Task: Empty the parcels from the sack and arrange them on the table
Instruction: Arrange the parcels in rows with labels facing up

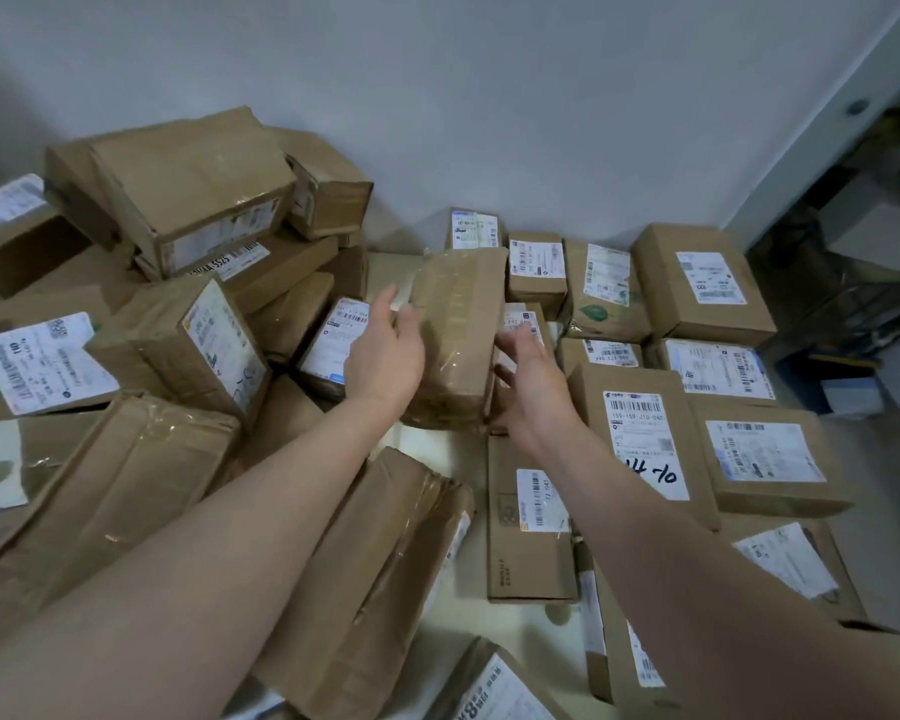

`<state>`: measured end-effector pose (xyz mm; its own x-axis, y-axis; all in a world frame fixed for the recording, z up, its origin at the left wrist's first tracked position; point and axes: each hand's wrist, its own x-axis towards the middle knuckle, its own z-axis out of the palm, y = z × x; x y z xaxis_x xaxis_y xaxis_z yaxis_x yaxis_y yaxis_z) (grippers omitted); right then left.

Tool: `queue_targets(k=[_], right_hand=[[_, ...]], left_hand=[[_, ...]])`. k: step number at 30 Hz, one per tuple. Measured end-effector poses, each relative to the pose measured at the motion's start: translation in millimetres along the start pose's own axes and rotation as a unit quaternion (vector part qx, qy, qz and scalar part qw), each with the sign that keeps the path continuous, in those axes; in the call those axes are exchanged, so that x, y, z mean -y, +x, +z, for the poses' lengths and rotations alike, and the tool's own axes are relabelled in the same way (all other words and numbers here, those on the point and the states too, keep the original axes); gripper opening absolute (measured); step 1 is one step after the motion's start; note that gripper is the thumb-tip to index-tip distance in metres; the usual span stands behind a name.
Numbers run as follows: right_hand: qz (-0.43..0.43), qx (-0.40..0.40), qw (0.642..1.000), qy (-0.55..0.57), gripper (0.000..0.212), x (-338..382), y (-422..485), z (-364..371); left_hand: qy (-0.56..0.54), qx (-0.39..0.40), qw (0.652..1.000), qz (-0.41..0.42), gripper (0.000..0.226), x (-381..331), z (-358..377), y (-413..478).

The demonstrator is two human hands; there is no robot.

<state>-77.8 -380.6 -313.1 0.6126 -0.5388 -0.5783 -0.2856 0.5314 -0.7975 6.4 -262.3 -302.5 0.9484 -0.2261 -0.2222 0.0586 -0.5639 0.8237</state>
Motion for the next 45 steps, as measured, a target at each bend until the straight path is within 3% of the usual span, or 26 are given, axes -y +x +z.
queue_targets(k=[3,6,9,10,12,14,16,20,23,26,28,31,34,37,39,43,45], right_hand=[[-0.019,0.037,0.998,-0.054,0.053,0.8,2.3,10.8],[-0.031,0.055,0.992,-0.108,0.053,-3.9,4.8,16.0],[-0.090,0.001,0.982,-0.168,0.038,-9.0,5.4,7.2],[-0.109,-0.044,0.975,-0.187,0.033,-10.2,6.8,0.4],[-0.090,-0.102,0.978,-0.157,0.039,-9.7,8.2,-12.5],[0.001,-0.068,0.996,-0.062,0.054,-7.5,9.4,-21.8],[0.054,0.011,0.998,-0.010,0.055,-3.2,5.0,-24.7],[0.016,0.051,0.998,-0.027,0.043,-7.0,1.4,-17.8],[-0.052,0.044,0.992,-0.109,0.046,-18.6,1.5,-13.0],[-0.126,0.039,0.970,-0.202,0.053,-26.3,0.8,-11.3],[-0.154,0.022,0.952,-0.265,0.053,-30.1,4.2,-9.9],[-0.143,-0.021,0.924,-0.353,0.044,-35.4,13.1,-6.1],[-0.133,-0.099,0.893,-0.419,0.039,-31.0,25.5,-2.1],[-0.239,-0.202,0.852,-0.420,0.030,-12.6,38.2,7.8],[-0.305,-0.207,0.837,-0.403,0.022,6.5,49.1,19.9],[-0.343,-0.102,0.864,-0.355,0.020,43.5,84.1,62.1],[-0.332,-0.035,0.881,-0.335,0.024,59.0,102.4,92.0]], left_hand=[[-0.033,0.074,0.994,-0.079,0.084,-3.3,6.2,0.9],[0.028,0.064,0.988,-0.139,0.120,-2.7,11.4,-3.7],[0.013,0.039,0.988,-0.150,0.105,6.8,10.3,-8.7],[-0.062,0.042,0.985,-0.154,0.099,8.5,7.5,-9.5],[-0.260,0.066,0.947,-0.178,0.078,10.1,-1.7,-9.4],[-0.401,0.117,0.882,-0.216,0.039,12.0,-9.4,-7.7],[-0.432,0.123,0.856,-0.256,0.026,16.4,-10.6,-7.6],[-0.273,0.062,0.934,-0.222,0.044,25.1,3.6,-10.7],[-0.260,0.082,0.938,-0.215,0.037,16.1,7.1,-11.2],[-0.230,0.132,0.939,-0.218,0.060,9.4,15.8,-8.3],[-0.183,0.136,0.954,-0.197,0.062,13.5,21.7,-5.6],[-0.046,0.124,0.980,-0.146,0.046,24.7,25.4,6.0],[-0.001,0.111,0.984,-0.142,0.042,18.2,23.1,20.0],[0.034,0.040,0.994,-0.095,0.069,3.0,16.0,42.3],[0.039,-0.020,0.998,-0.042,0.073,-10.3,9.4,60.0],[0.019,-0.162,0.986,0.019,0.075,-31.9,-4.4,101.7],[0.008,-0.206,0.979,0.011,0.073,-35.1,-8.0,121.8]])
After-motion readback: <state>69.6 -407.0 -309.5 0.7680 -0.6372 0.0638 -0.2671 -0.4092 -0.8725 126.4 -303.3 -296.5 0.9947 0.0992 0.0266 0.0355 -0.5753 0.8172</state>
